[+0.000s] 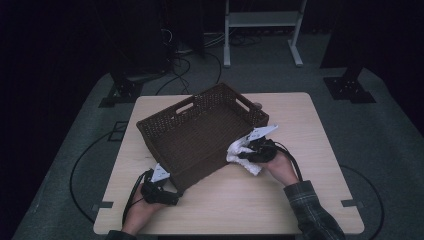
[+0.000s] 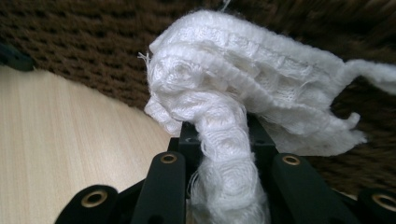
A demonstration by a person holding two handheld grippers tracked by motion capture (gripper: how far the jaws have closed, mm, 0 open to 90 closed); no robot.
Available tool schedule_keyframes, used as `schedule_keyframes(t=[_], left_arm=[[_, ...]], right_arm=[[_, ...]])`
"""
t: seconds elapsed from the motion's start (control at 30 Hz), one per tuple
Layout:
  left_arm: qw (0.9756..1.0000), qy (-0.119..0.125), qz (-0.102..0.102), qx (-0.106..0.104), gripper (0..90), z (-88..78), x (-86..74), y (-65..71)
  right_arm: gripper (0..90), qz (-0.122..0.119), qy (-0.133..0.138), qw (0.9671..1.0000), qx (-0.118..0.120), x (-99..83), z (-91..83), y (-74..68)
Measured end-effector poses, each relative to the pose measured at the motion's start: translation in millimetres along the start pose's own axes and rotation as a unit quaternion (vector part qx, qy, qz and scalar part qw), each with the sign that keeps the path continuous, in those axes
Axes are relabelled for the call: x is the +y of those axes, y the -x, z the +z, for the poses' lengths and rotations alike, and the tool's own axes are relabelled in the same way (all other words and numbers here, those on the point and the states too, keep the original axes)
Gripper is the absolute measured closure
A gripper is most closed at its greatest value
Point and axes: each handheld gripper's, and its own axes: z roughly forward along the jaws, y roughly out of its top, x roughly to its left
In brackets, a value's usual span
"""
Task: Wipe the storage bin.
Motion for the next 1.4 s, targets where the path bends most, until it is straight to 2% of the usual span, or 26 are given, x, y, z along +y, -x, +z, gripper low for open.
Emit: schedule_keyframes(t=[0.03, 0.2, 0.27, 0.53, 0.7, 0.9, 1.2, 1.23, 1.4], left_arm=[[1.0000, 0.000, -0.001, 0.000, 1.5, 0.0, -0.1, 0.1], [1.0000, 0.000, -0.001, -0.001, 1.5, 0.0, 0.0, 0.1], [1.0000, 0.000, 0.000, 0.000, 1.5, 0.0, 0.0, 0.0], [1.0000, -0.001, 0.000, 0.000, 1.5, -0.1, 0.0, 0.0], [1.0000, -0.001, -0.001, -0.001, 1.5, 0.0, 0.0, 0.1], [1.0000, 0.000, 0.000, 0.000, 1.5, 0.0, 0.0, 0.0], [1.0000, 0.000, 0.000, 0.000, 1.5, 0.0, 0.0, 0.0], [1.0000, 0.000, -0.001, -0.001, 1.5, 0.0, 0.0, 0.1], [1.0000, 0.000, -0.001, -0.001, 1.5, 0.0, 0.0, 0.1]], right_arm=[[73.4, -0.002, -0.009, 1.0000, 0.000, -1.5, 4.6, 0.1], [73.4, 0.001, -0.014, 0.9999, 0.004, -3.8, 9.4, 1.1], [73.3, 0.003, -0.027, 0.9996, 0.008, -6.4, 13.7, 2.0], [73.4, 0.005, -0.038, 0.9992, 0.014, -12.2, 21.7, 2.4], [73.3, 0.005, -0.055, 0.9984, 0.015, -16.7, 27.9, 0.6], [73.3, -0.003, -0.059, 0.9982, 0.010, -15.1, 26.5, -2.2], [73.4, -0.015, -0.010, 0.9998, 0.007, 2.8, 1.7, -9.8], [73.4, -0.018, 0.003, 0.9998, 0.008, 6.5, -3.3, -11.8], [73.5, -0.024, 0.018, 0.9995, 0.002, 11.5, -10.2, -16.0]])
